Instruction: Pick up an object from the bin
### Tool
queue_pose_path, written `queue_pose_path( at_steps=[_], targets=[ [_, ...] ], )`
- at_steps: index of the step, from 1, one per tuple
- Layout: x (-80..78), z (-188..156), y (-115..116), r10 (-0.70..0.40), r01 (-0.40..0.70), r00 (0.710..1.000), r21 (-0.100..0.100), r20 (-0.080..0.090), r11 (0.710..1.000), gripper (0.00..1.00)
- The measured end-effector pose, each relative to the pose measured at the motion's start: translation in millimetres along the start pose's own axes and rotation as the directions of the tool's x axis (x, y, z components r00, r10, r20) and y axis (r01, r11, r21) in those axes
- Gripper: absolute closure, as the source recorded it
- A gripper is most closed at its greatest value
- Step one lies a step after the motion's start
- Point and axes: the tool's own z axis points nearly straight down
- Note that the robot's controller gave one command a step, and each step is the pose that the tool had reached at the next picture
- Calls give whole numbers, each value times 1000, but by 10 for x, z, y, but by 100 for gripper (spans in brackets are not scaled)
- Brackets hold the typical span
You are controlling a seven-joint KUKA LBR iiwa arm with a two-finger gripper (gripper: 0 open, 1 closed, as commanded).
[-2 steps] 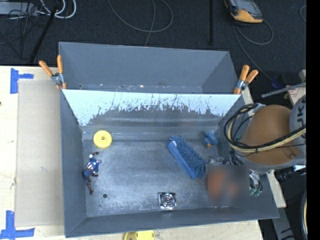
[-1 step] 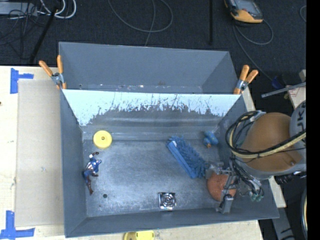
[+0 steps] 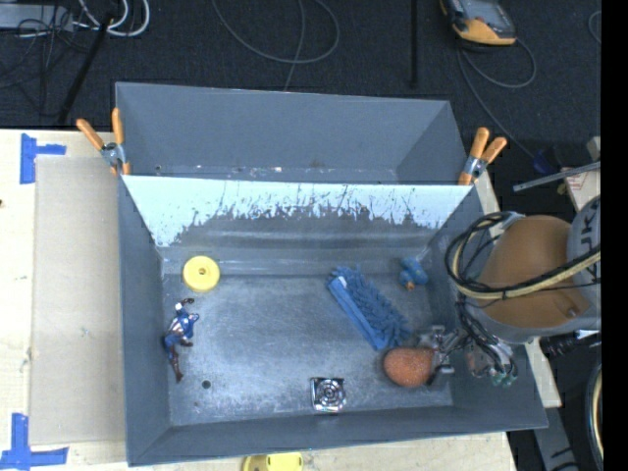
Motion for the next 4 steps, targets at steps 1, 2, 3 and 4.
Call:
queue_pose_path(
  at_steps=[1, 2, 3, 4],
  targets=[
    [0, 0, 2, -1, 1, 1000, 0, 0, 1000, 100],
    [-399, -1132, 155, 5, -5, 1000, 0, 1, 1000, 100],
    [-399, -1131, 155, 5, -5, 1000, 0, 1, 1000, 100],
    [-495, -2190, 209, 14, -14, 1000, 0, 2, 1000, 100]
  ],
)
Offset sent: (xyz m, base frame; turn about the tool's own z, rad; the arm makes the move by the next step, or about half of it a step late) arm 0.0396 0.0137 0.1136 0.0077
